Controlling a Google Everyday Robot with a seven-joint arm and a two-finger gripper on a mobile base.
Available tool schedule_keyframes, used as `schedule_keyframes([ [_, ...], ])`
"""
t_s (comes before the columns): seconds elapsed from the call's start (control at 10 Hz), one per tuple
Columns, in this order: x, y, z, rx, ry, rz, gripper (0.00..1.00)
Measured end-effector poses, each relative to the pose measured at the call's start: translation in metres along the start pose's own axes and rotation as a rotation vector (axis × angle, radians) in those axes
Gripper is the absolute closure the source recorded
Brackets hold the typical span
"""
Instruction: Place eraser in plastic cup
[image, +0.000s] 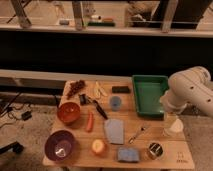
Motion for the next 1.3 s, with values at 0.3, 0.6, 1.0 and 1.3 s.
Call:
schedule_keyframes([
  [0.3, 0.0000, 0.0000, 0.0000, 0.000, 0.000, 0.000, 0.20],
  [0.6, 0.0000, 0.0000, 0.0000, 0.000, 0.000, 0.000, 0.20],
  [1.0, 0.0000, 0.0000, 0.0000, 0.000, 0.000, 0.000, 0.20],
  [1.3, 0.0000, 0.0000, 0.0000, 0.000, 0.000, 0.000, 0.20],
])
